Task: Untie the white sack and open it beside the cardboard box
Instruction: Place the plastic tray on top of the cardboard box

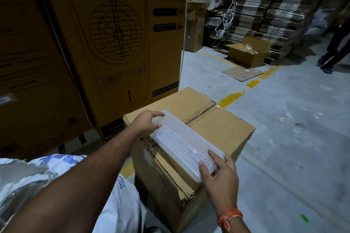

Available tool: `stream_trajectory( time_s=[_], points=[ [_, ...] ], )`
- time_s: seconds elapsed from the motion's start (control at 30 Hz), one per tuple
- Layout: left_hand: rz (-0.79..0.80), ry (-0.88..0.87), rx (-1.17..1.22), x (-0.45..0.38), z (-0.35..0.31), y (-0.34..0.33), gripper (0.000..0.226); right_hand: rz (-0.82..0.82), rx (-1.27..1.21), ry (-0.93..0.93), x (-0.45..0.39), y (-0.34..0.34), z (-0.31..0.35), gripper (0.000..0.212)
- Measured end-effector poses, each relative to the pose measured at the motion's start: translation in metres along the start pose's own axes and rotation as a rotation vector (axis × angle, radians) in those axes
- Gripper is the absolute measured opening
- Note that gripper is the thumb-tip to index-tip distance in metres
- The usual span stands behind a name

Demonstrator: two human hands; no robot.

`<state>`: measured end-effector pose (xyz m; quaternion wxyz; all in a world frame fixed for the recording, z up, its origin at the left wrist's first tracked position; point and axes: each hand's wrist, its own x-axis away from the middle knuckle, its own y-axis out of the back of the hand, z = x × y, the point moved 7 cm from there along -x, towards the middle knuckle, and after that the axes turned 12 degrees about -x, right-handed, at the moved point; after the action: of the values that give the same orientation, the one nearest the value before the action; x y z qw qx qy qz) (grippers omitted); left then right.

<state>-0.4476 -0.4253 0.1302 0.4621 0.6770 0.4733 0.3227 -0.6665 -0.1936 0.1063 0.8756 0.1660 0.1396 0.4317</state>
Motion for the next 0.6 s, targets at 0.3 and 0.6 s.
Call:
stream_trajectory(
  time_s=[0.3, 0.6],
  points=[
    [0.032, -0.040, -0.088, -0.018, -0.005, -0.009, 0.050, 0.043, 0.080, 0.045, 0.004, -0.009, -0.006, 0.073],
    [0.006, 0.007, -0.080, -0.023, -0.009, -0.019, 0.049, 0.132, 0.152, 0.083, -0.006, -0.007, -0.005, 0.096]
  ],
)
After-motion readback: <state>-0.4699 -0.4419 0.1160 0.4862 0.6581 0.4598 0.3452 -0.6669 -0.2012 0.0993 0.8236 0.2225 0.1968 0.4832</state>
